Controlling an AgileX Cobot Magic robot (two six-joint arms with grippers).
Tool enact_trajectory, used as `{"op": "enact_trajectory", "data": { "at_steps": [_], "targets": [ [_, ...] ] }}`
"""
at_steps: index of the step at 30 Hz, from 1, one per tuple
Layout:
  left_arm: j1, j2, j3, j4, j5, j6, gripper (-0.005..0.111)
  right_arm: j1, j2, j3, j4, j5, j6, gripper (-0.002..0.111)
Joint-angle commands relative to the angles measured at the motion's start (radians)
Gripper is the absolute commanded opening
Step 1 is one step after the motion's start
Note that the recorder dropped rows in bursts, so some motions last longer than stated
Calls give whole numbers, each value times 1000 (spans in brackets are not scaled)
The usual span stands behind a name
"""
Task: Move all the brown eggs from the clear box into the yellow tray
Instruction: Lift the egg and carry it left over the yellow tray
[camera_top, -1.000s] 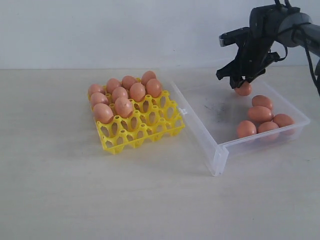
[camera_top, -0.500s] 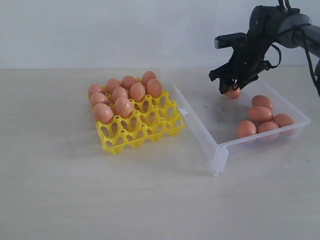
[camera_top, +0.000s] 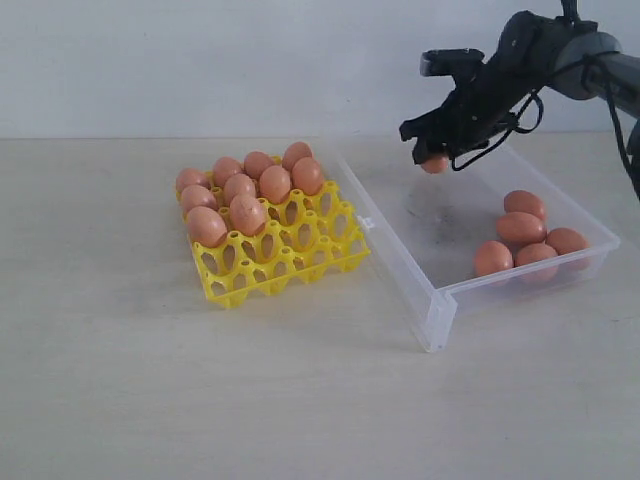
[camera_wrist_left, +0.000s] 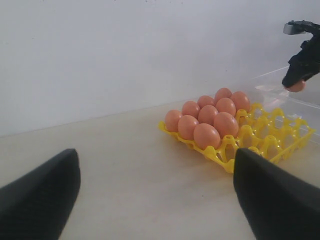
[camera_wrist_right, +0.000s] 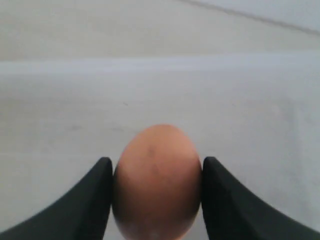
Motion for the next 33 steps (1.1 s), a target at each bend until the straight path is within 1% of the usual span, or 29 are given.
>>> {"op": "enact_trajectory", "data": {
  "at_steps": [1,2,3,4,6,8,9,11,12,16,20,23,27,30,33],
  "targets": [
    [-7,-4,4,-7,0,-8,78,-3,-2,83,362,-164,-375,0],
    [-7,-4,4,-7,0,-8,78,-3,-2,127,486,-240,-508,0],
    [-7,-4,4,-7,0,-8,78,-3,-3,148,558,-273,-586,0],
    [-7,-4,4,-7,0,-8,78,-3,-3,181,721,-304,-775,0],
    [-7,-4,4,-7,0,-8,78,-3,-3,213,942,-294,-1016,0],
    [-7,-4,4,-7,0,-8,78,-3,-3,240,1143,-258,-1245,0],
    [-7,-4,4,-7,0,-8,78,-3,-3,259,1269,-204,-1398,0],
    [-7,-4,4,-7,0,-8,78,-3,-3,291,1395,-100,-1575,0],
    [-7,-4,4,-7,0,-8,78,-3,-3,307,1395,-32,-1645,0],
    [-7,-4,4,-7,0,-8,78,-5,-3,334,1395,111,-1691,0],
    [-7,-4,4,-7,0,-8,78,-37,-10,351,1395,355,-1681,0],
    [-7,-4,4,-7,0,-8,78,-50,-34,363,1395,355,-1626,0],
    [-7,-4,4,-7,0,-8,78,-46,-84,443,1395,355,-1693,0],
    [-7,-4,4,-7,0,-8,78,-7,-114,532,1392,355,-1782,0],
    [-7,-4,4,-7,0,-8,78,52,-121,580,1344,355,-1790,0]
  ]
}}
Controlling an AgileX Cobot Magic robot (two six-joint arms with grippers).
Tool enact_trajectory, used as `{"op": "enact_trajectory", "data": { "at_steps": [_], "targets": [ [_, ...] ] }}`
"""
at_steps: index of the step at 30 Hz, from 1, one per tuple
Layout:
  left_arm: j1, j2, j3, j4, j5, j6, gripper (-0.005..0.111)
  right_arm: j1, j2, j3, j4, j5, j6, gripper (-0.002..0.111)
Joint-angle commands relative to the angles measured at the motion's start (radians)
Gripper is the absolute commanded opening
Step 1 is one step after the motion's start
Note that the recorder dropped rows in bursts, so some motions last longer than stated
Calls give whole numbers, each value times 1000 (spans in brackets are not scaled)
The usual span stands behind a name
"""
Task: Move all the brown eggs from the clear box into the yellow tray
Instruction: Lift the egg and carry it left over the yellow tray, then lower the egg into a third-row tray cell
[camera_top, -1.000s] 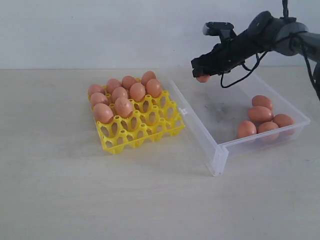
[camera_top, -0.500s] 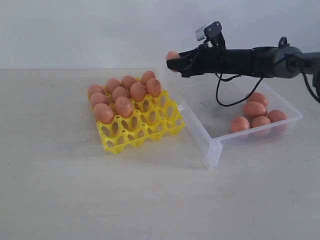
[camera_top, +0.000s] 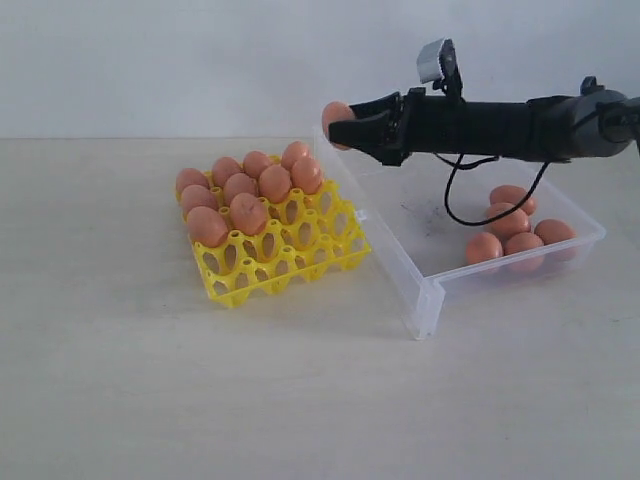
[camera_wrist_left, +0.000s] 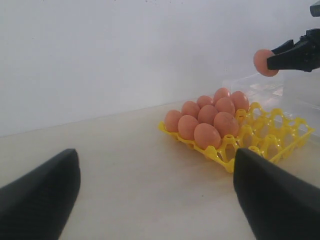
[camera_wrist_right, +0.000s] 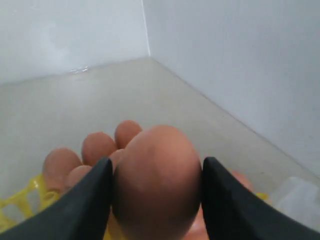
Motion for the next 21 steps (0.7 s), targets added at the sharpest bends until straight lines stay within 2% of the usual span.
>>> {"op": "enact_trajectory", "data": {
  "at_steps": [1,6,15,21],
  "targets": [
    [-7,-4,4,-7,0,-8,78,91,-21,57,-80,21,-43,0],
    [-7,-4,4,-7,0,-8,78,154,-12,57,-121,21,-43,0],
    [-7,-4,4,-7,0,-8,78,154,39,53,-113,19,-43,0],
    [-7,-4,4,-7,0,-8,78,154,81,-28,-108,-7,-43,0]
  ]
}}
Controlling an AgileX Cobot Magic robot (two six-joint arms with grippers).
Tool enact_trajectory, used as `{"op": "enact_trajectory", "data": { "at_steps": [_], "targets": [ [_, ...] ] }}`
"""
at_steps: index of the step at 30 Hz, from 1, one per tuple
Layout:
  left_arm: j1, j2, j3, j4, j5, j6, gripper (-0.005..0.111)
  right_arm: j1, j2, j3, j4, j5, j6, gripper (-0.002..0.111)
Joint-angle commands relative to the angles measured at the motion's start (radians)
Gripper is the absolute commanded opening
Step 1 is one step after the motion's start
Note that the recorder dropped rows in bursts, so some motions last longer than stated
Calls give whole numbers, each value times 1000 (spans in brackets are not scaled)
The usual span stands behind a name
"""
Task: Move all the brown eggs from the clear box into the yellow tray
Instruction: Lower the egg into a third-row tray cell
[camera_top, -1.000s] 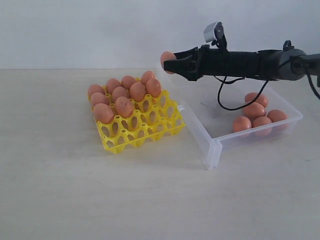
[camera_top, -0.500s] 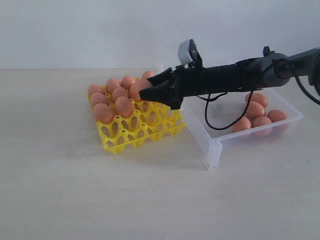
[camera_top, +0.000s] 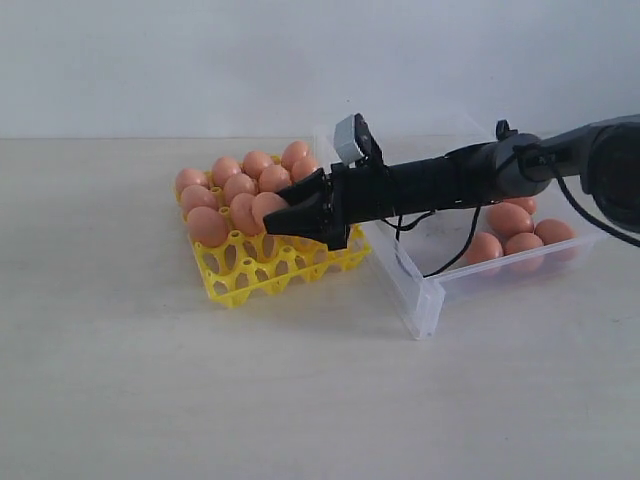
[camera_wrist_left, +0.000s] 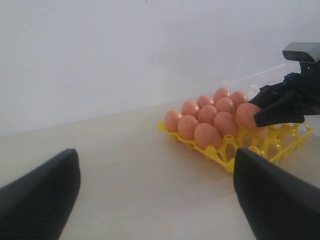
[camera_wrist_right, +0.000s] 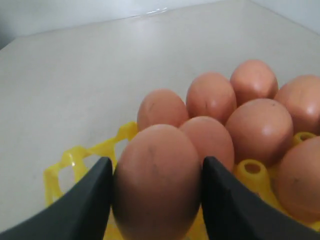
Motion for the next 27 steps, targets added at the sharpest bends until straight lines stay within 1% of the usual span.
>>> {"op": "enact_trajectory", "data": {
  "at_steps": [1,5,18,19,21,22,24,25,27],
  "targets": [
    [-7,-4,4,-7,0,-8,78,-5,13,-67,16,-41,-6,0],
    [-7,-4,4,-7,0,-8,78,-5,13,-100,4,-86,-6,0],
    [-7,-4,4,-7,0,-8,78,-5,72,-100,-23,-131,7,1],
    [-7,-4,4,-7,0,-8,78,-5,72,-100,-28,-133,13,4],
    [-7,-4,4,-7,0,-8,78,-5,72,-100,-32,-144,23,13],
    [-7,-4,4,-7,0,-8,78,-5,72,-100,-40,-163,38,21],
    [-7,-4,4,-7,0,-8,78,-5,72,-100,-56,-208,72,34],
    [-7,-4,4,-7,0,-8,78,-5,72,-100,-63,-236,90,44],
    [-7,-4,4,-7,0,-8,78,-5,72,-100,-72,-263,112,57]
  ]
}}
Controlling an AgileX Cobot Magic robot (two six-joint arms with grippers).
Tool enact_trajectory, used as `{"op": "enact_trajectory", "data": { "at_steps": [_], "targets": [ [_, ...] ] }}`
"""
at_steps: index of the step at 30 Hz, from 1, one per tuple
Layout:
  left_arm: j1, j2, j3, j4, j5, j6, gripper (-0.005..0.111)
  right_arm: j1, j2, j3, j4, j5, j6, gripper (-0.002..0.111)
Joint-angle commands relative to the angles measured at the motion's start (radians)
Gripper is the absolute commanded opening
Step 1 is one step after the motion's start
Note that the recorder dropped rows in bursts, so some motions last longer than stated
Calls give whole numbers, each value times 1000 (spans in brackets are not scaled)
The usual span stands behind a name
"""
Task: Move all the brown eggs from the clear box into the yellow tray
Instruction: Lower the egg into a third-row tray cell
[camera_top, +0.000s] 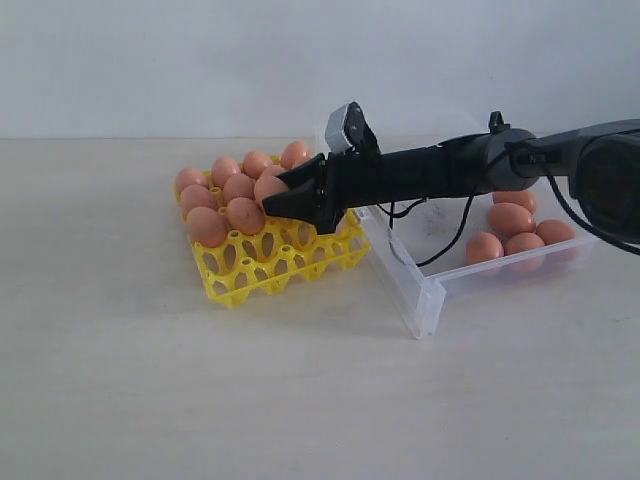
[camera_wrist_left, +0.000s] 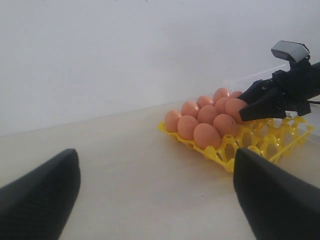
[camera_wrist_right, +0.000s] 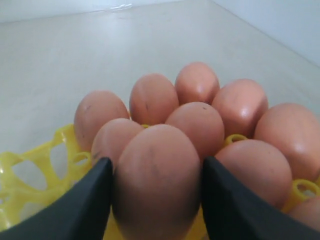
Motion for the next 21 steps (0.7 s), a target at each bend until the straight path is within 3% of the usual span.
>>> {"op": "enact_trajectory", "data": {
  "at_steps": [1,3,11,21],
  "targets": [
    [-7,-4,4,-7,0,-8,78,-6,24,9,-65,-139,79,63],
    [-7,-4,4,-7,0,-8,78,-6,22,9,-65,-144,97,69],
    [-7,-4,4,-7,0,-8,78,-24,-28,9,-71,0,110,69],
    [-7,-4,4,-7,0,-8,78,-166,-264,9,-71,136,195,68]
  ]
}}
